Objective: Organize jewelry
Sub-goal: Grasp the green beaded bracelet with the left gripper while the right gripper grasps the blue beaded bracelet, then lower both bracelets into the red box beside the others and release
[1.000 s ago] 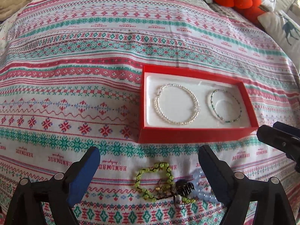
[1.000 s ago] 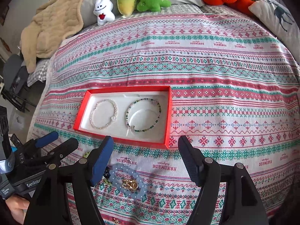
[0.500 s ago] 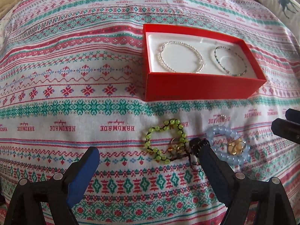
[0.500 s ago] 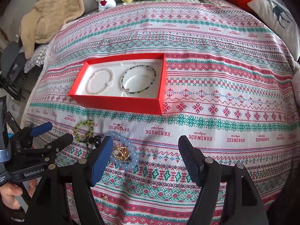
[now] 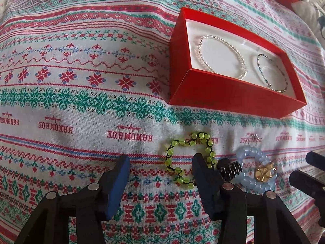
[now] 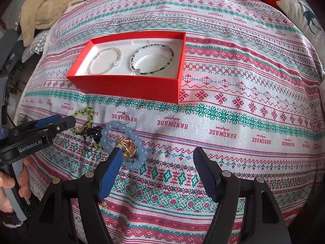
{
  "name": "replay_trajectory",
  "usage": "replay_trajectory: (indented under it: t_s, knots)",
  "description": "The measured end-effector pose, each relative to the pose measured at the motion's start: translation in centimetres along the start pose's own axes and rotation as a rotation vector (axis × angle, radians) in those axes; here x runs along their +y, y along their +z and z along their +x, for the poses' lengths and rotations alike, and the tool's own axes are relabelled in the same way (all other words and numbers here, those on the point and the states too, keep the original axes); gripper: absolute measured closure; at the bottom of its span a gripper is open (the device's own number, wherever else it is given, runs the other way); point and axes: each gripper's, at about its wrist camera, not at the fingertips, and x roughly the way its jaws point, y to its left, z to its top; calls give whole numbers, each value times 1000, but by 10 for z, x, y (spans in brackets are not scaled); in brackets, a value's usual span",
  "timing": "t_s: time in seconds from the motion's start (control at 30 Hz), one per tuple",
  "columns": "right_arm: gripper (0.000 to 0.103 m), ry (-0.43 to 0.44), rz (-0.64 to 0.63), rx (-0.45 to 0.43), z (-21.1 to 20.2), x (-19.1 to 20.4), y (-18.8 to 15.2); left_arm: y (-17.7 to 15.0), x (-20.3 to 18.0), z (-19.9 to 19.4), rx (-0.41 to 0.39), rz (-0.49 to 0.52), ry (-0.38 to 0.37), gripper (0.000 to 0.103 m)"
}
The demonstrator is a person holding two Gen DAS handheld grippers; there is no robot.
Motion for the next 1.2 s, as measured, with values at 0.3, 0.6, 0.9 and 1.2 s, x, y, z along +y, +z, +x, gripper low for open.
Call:
replay_trajectory:
  t_s: [0.3, 0.6, 0.9, 1.2]
  knots:
    - [29, 39, 24, 51, 18, 2, 0, 8, -18, 12, -26, 45, 44, 69]
    - [58, 23, 46, 57, 35, 4, 5, 11, -36, 22, -48, 109, 141, 88]
    - [85, -81, -107, 36, 42, 33, 1, 14, -35, 22, -52, 92, 128, 102]
    - [91, 32, -58, -6, 13, 19, -1, 12, -43, -6, -92, 83, 27, 102]
